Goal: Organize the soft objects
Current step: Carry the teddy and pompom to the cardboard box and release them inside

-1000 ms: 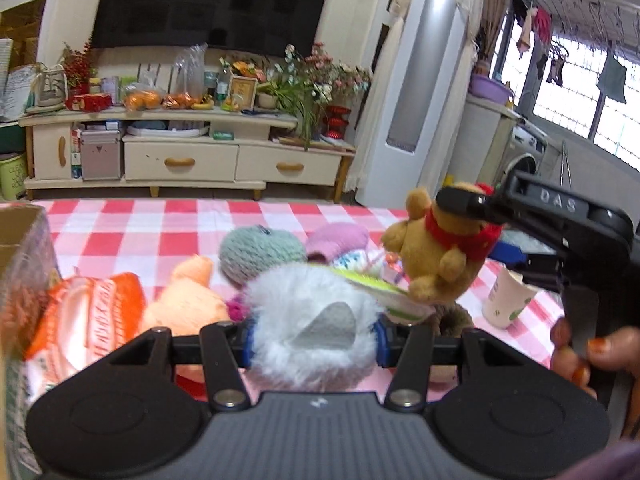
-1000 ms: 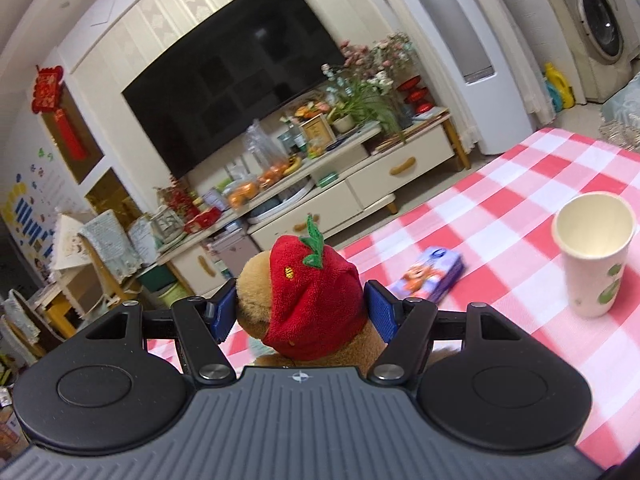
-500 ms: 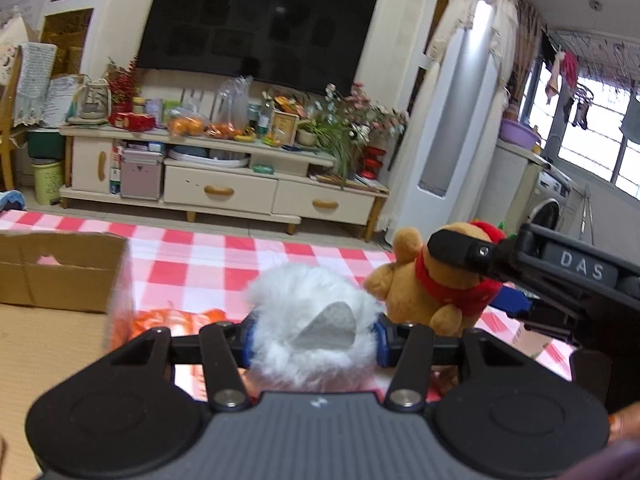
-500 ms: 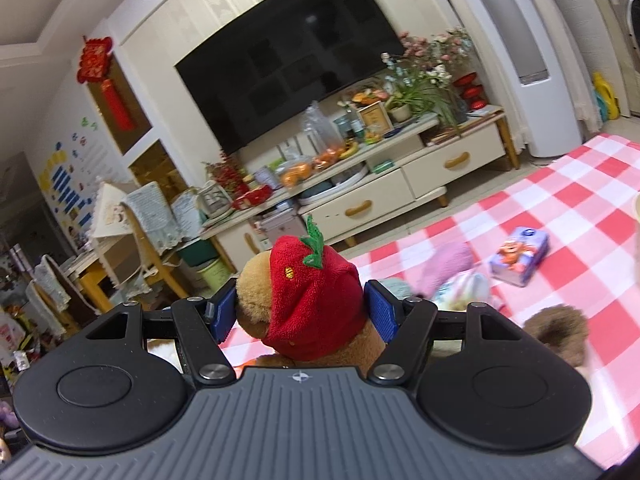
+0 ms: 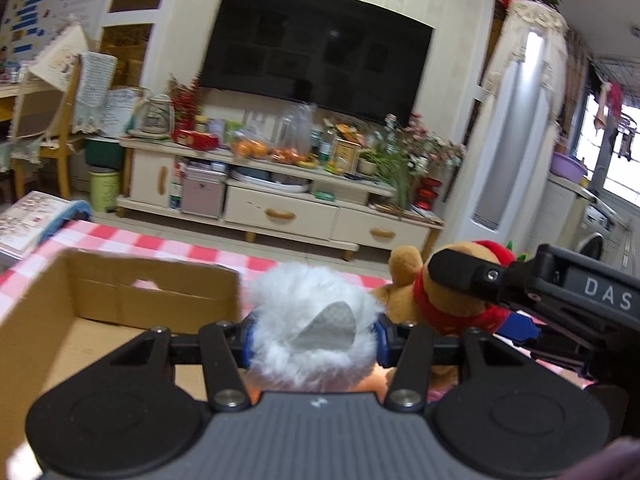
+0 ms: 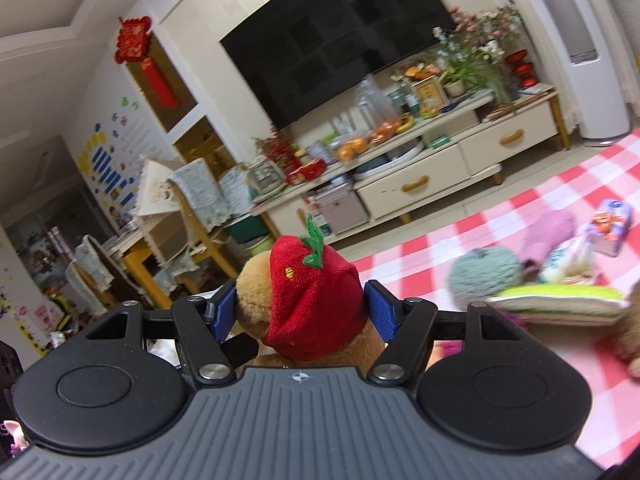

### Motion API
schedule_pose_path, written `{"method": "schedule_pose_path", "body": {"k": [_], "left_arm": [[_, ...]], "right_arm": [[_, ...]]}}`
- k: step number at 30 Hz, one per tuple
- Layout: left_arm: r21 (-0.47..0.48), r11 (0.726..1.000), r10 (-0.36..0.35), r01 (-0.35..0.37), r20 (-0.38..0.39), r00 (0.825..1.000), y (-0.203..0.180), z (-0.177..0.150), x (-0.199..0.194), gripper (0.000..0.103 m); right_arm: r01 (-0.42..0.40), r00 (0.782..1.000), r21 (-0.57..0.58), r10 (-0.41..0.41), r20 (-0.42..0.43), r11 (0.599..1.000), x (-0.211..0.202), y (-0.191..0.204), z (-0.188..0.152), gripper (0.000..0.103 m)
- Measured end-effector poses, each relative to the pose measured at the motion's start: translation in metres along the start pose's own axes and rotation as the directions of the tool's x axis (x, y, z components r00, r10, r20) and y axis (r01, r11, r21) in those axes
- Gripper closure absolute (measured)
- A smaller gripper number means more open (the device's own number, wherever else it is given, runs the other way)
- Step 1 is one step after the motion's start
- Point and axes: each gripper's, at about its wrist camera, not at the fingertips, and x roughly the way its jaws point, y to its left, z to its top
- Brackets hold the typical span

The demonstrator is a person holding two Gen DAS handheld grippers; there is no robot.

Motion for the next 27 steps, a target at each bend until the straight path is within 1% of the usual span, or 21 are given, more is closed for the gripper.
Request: {"method": "schedule_pose_path", "body": {"k": [5, 10, 13, 18, 21, 22, 23, 24, 25, 27], "left_arm": [[-0.031, 0.996, 0.087, -0.087, 0.019, 0.996, 0.025, 0.008, -0.005, 0.052], [-0.048, 0.98, 0.195, -0.194, 0.019, 0.981, 0.049, 0.013, -0.005, 0.052], [-0.063, 0.97, 0.234, -0.234, 0.002, 0.972, 0.064, 0.016, -0.003, 0.052], [-0.055, 0.953, 0.295, -0.297, -0.044, 0.954, 0.079, 0.015, 0.002, 0.05], [-0.033, 0.945, 0.322, -0.324, -0.061, 0.945, 0.081, 0.014, 0.002, 0.044], [-0.026, 0.943, 0.329, -0.331, -0.062, 0.942, 0.082, 0.014, 0.002, 0.039], [-0.017, 0.941, 0.336, -0.338, -0.06, 0.94, 0.082, 0.014, 0.002, 0.031], [-0.006, 0.939, 0.343, -0.344, -0.057, 0.938, 0.082, 0.014, 0.001, 0.028], [0.002, 0.937, 0.349, -0.349, -0.053, 0.936, 0.08, 0.014, 0.001, 0.025], [0.018, 0.936, 0.351, -0.351, -0.046, 0.935, 0.077, 0.014, 0.0, 0.023]], "right_arm": [[-0.049, 0.999, -0.025, 0.049, -0.022, 0.998, 0.01, 0.01, -0.001, 0.019], [-0.096, 0.994, -0.054, 0.092, -0.063, 0.994, 0.022, 0.018, -0.006, 0.019], [-0.105, 0.99, -0.082, 0.097, -0.098, 0.991, 0.032, 0.022, -0.012, 0.019], [-0.106, 0.985, -0.109, 0.09, -0.149, 0.988, 0.038, 0.018, -0.019, 0.018], [-0.11, 0.981, -0.11, 0.09, -0.172, 0.988, 0.038, 0.012, -0.019, 0.013], [-0.106, 0.982, -0.114, 0.086, -0.167, 0.988, 0.035, 0.011, -0.019, 0.012], [-0.1, 0.983, -0.117, 0.08, -0.164, 0.988, 0.032, 0.009, -0.018, 0.01], [-0.095, 0.984, -0.117, 0.076, -0.16, 0.989, 0.028, 0.007, -0.016, 0.008], [-0.092, 0.985, -0.115, 0.074, -0.154, 0.989, 0.023, 0.006, -0.015, 0.003], [-0.086, 0.988, -0.117, 0.07, -0.137, 0.989, 0.012, 0.005, -0.012, 0.002]]}}
